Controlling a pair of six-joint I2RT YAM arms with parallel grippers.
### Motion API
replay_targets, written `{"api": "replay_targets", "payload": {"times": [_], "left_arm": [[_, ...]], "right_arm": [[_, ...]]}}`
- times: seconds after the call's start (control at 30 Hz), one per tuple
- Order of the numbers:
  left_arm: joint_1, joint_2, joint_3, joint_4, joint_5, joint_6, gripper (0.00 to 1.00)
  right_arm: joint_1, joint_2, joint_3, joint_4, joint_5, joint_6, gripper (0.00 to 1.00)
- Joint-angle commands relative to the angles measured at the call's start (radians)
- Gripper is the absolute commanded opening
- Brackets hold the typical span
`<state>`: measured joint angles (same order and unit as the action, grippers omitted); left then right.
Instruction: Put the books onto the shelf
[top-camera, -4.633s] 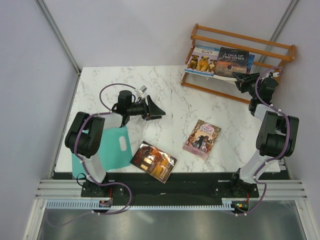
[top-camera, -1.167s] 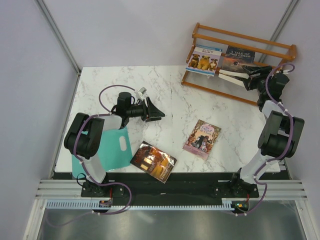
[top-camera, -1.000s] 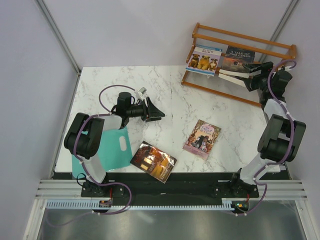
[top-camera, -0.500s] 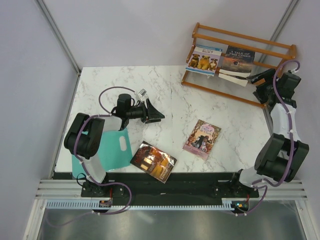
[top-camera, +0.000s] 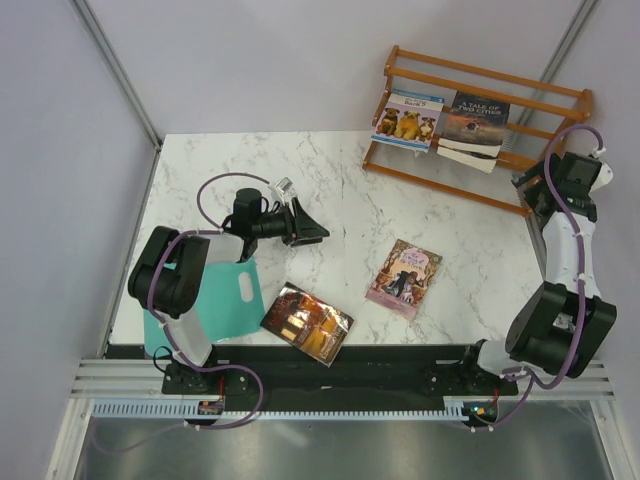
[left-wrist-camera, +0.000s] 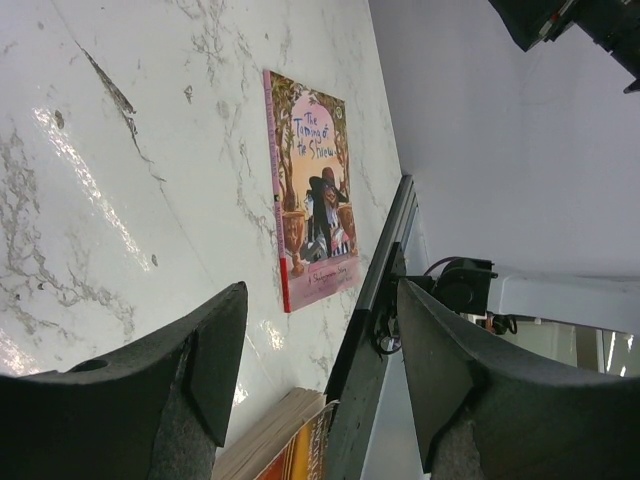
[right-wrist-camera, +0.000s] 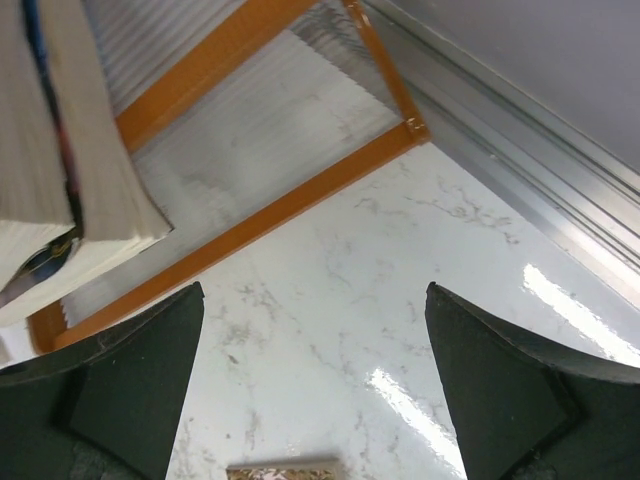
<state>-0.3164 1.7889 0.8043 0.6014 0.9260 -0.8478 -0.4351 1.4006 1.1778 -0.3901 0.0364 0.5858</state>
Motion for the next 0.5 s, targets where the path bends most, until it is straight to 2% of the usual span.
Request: {"api": "replay_targets", "payload": {"times": [0.0, 0.3, 0.47], "left_arm": [[-0.003, -0.002, -0.013, 0.054, 0.027, -0.011, 0.68], [-0.003, 0.003, -0.024, 0.067, 0.030, -0.016, 0.68], [-0.003, 0.007, -0.028, 0.072, 0.031, -0.019, 0.68]], "right_arm": [[-0.005, 0.032, 0.040, -0.033, 0.137, 0.008, 0.98], [-0.021, 0.191, 0.040, -0.046, 0.233, 0.032, 0.96], [-0.022, 0.233, 0.046, 0.003, 0.315, 0.031, 0.94]]}}
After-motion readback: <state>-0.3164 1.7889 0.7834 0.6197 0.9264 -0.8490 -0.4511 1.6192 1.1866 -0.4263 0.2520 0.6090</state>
